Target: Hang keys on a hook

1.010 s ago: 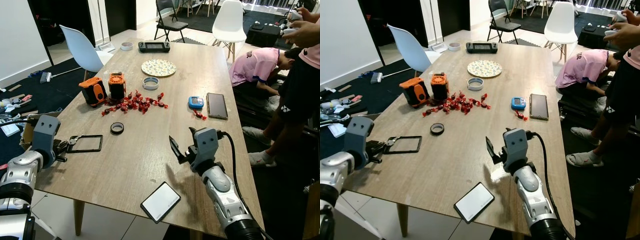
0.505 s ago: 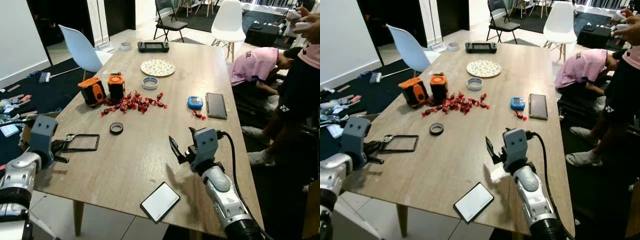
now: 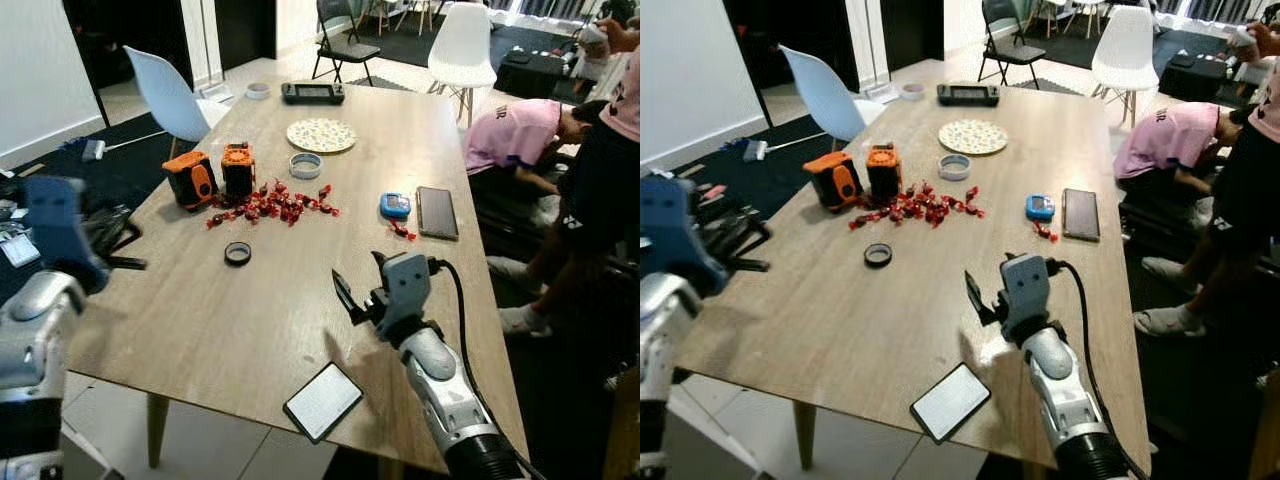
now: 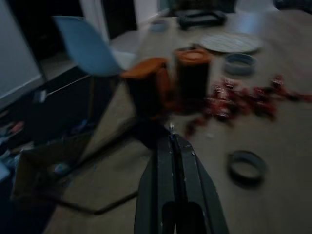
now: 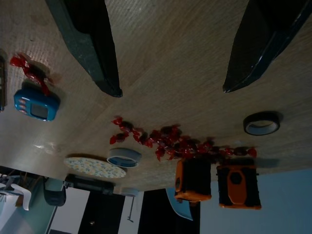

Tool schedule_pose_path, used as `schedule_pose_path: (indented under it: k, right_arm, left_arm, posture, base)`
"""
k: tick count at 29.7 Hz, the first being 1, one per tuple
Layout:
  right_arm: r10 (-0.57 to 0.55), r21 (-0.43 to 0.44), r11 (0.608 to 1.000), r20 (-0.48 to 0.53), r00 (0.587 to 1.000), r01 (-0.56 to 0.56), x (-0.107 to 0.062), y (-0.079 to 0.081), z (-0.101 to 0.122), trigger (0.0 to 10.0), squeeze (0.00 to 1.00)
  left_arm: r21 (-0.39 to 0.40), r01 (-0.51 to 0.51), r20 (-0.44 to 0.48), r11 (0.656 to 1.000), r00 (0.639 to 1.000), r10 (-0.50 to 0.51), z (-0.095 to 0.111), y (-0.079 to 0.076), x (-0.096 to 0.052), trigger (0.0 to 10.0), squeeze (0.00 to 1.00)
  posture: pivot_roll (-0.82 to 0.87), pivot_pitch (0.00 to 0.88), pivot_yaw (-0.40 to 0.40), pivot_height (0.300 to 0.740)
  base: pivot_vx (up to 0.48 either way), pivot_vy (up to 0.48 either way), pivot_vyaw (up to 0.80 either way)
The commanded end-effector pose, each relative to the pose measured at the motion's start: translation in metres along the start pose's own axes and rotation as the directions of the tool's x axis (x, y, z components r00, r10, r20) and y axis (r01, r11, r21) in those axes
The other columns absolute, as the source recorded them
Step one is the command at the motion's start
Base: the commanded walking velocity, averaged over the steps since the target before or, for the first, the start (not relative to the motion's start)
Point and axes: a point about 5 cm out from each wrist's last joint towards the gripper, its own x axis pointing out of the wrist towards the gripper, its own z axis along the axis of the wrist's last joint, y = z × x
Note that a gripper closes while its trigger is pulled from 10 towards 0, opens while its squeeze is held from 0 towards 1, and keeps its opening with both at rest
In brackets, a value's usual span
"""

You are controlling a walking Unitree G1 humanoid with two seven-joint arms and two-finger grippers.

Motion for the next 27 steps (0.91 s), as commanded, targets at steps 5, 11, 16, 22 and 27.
schedule_pose_path:
  k: [5,11,16,22,27]
  right_arm:
    - [0.001,0.003,1.000,-0.019,1.000,-0.001,-0.002,-0.001,-0.005,10.0,0.00]
    - [-0.010,0.007,1.000,-0.018,1.000,0.010,-0.003,-0.001,-0.006,10.0,0.00]
    - [-0.025,0.009,1.000,-0.010,1.000,0.025,-0.003,-0.003,-0.004,10.0,0.00]
    - [-0.077,0.050,0.996,0.033,0.996,0.076,0.002,-0.007,0.004,10.0,0.00]
    - [-0.080,0.059,0.995,0.051,0.995,0.077,0.004,-0.004,0.008,10.0,0.00]
  left_arm:
    - [-0.005,0.030,0.090,1.000,0.996,-0.029,0.029,-0.021,-0.002,10.0,0.00]
    - [0.049,0.010,0.060,0.999,0.998,-0.013,0.034,-0.028,-0.002,10.0,0.00]
    - [-0.150,0.020,0.055,0.988,0.998,-0.012,0.031,-0.035,0.000,10.0,0.00]
    - [-0.344,-0.035,0.013,0.938,0.999,0.042,0.025,-0.049,0.006,10.0,0.00]
    - [-0.380,-0.092,0.030,0.921,0.993,0.111,0.026,-0.050,0.009,10.0,0.00]
  posture:
    - [0.17,0.142,-0.042,0.740]
    - [0.17,0.131,-0.034,0.740]
    - [0.16,0.124,-0.031,0.740]
    - [0.16,0.084,-0.029,0.740]
    - [0.16,0.077,-0.029,0.740]
  base:
    - [0.000,0.000,0.00]
    - [0.000,0.000,0.00]
    - [0.000,0.000,0.00]
    - [0.000,0.000,0.00]
    - [0.000,0.000,0.00]
